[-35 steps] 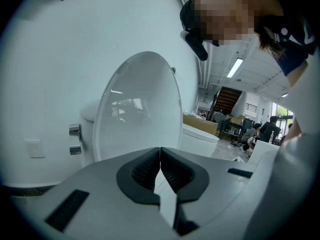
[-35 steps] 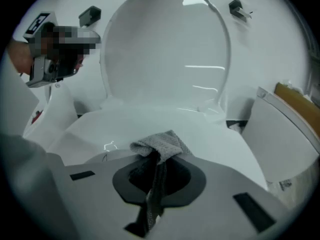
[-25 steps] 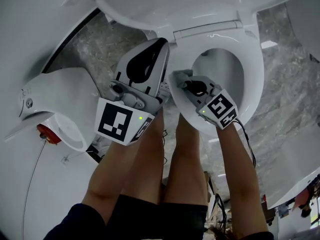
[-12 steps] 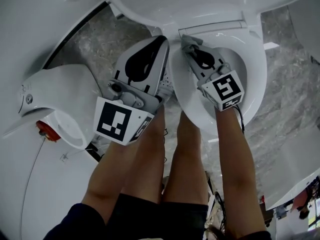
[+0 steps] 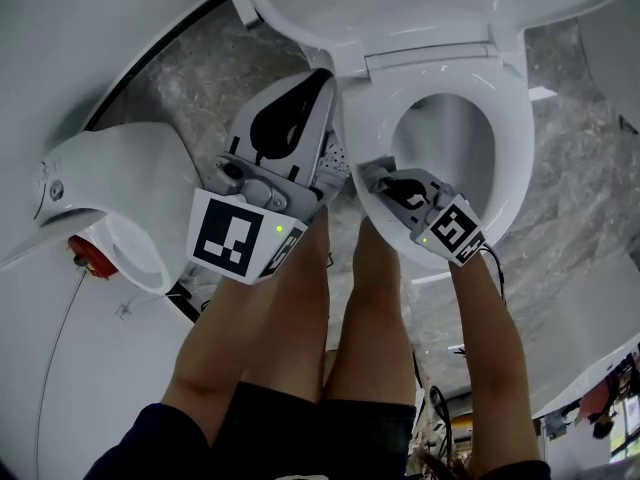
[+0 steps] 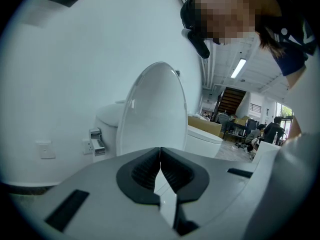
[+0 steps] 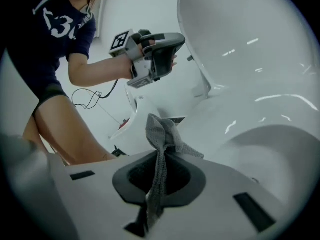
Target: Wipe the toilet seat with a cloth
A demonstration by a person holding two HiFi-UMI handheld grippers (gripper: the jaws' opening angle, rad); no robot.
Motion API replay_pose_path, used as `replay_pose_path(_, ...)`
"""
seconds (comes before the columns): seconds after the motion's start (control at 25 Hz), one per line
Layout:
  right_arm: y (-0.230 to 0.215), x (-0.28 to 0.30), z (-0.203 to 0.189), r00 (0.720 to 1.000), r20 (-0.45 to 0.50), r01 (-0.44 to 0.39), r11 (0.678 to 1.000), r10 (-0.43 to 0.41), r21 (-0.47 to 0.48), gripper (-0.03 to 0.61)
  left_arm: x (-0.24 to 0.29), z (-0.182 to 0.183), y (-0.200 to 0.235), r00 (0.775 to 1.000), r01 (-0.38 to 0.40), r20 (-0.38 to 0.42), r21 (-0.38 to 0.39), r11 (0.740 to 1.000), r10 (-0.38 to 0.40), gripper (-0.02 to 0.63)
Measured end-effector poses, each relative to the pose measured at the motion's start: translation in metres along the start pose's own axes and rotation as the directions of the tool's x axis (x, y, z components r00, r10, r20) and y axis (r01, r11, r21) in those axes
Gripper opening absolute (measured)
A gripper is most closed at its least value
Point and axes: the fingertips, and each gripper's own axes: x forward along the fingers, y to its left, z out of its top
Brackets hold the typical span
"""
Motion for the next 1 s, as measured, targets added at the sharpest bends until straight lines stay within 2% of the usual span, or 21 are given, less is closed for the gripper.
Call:
replay_pose_path(0.16, 0.01, -0.009, -0.018, 0.999, -0.021, 0.028, 0.999, -0.027, 0.042, 0.028, 0.0, 0.004, 0.0, 1.0, 0.001, 0.005, 0.005, 1.0, -0.001, 0.021)
replay_pose_path(0.32, -0.021, 0.001, 0.009, 0.99, 0.058, 0.122, 0.99, -0.126, 0.065, 0.028, 0.002, 0.002, -0.005, 1.0, 0.015, 0.003, 0.01, 1.0, -0.015, 0.021)
replay_pose_path(0.4, -0.047, 0.006, 0.03, 0.971, 0.133, 0.191, 0.979, -0.199, 0.068, 0.028, 0.002, 0.001, -0.006, 1.0, 0.015, 0.0, 0.013, 1.0, -0.015, 0.021)
replay_pose_path(0.52, -0.085, -0.001, 0.049, 0.915, 0.219, 0.32, 0.941, -0.338, 0.112, 0.029, 0.002, -0.001, -0.011, 1.0, 0.024, -0.006, 0.018, 1.0, -0.024, 0.021)
replay_pose_path(0.6, -0.093, -0.004, 0.052, 0.893, 0.241, 0.351, 0.923, -0.381, 0.159, 0.028, 0.003, -0.002, -0.015, 0.999, 0.034, -0.01, 0.021, 0.999, -0.034, 0.021)
replay_pose_path(0.64, -0.089, -0.004, 0.049, 0.895, 0.236, 0.343, 0.922, -0.379, 0.18, 0.028, 0.003, -0.003, -0.016, 0.999, 0.037, -0.012, 0.022, 0.999, -0.036, 0.021)
replay_pose_path(0.72, -0.071, -0.002, 0.035, 0.918, 0.184, 0.319, 0.929, -0.352, 0.186, 0.028, 0.002, -0.003, -0.018, 0.999, 0.04, -0.017, 0.026, 0.999, -0.04, 0.021)
replay_pose_path(0.8, -0.044, -0.005, 0.01, 0.937, 0.08, 0.327, 0.934, -0.341, 0.147, 0.028, 0.001, -0.003, -0.021, 0.999, 0.048, -0.022, 0.033, 0.998, -0.047, 0.021)
replay_pose_path(0.88, -0.021, -0.014, -0.018, 0.934, -0.032, 0.358, 0.927, -0.357, 0.111, 0.028, 0.001, -0.001, -0.024, 0.998, 0.056, -0.023, 0.038, 0.998, -0.056, 0.021)
replay_pose_path(1.0, -0.003, -0.024, -0.042, 0.909, -0.142, 0.405, 0.91, -0.391, 0.091, 0.028, 0.0, 0.003, -0.026, 0.998, 0.062, -0.021, 0.041, 0.997, -0.062, 0.021)
